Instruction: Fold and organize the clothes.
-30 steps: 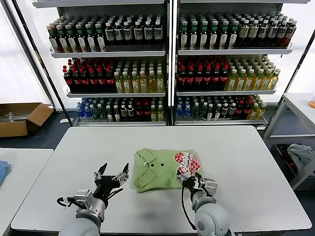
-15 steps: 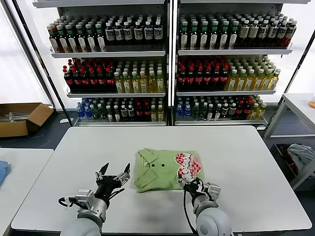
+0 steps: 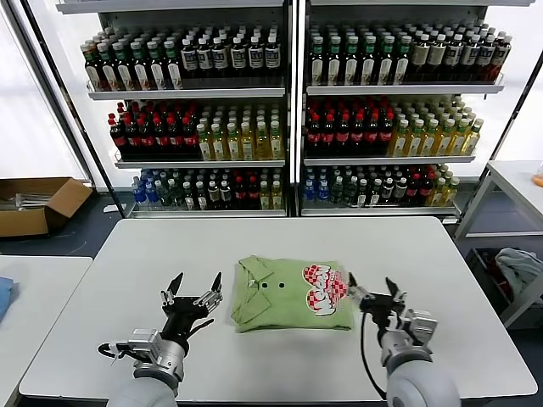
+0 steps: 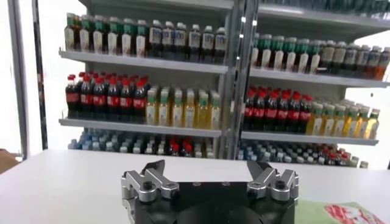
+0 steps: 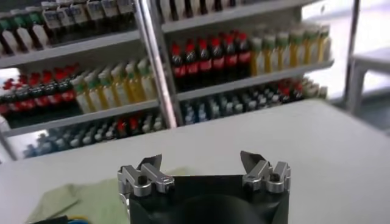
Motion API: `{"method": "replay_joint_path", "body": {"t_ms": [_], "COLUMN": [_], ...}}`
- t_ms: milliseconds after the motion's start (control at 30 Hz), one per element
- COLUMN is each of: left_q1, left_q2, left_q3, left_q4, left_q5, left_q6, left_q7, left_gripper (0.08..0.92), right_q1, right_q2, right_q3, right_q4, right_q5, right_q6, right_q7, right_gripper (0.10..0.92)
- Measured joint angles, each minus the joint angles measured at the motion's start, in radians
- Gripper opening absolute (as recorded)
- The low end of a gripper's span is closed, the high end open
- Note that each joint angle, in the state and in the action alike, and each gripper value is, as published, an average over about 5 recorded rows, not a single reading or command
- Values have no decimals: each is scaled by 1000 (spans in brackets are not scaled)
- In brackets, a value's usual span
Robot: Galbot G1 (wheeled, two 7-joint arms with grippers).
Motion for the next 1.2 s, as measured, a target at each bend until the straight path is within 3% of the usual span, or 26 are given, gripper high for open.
{"method": "replay_joint_path", "body": {"t_ms": [433, 1200], "left_q1": [7, 1], "left_q2": [-10, -27], "left_q3": [-8, -32], "left_q4": [8, 38], "left_q5": [53, 77], "left_q6": [-78, -154], "left_q7": [17, 40], "left_gripper": [823, 823], "right_q1": [-74, -57], "right_q2": [-7, -1], "right_q3": [110, 114], "right_q4": [56, 21], "right_q5": [-146, -211], "right_q6": [23, 28], "right_q7": [-58, -82], "right_gripper": [823, 823]}}
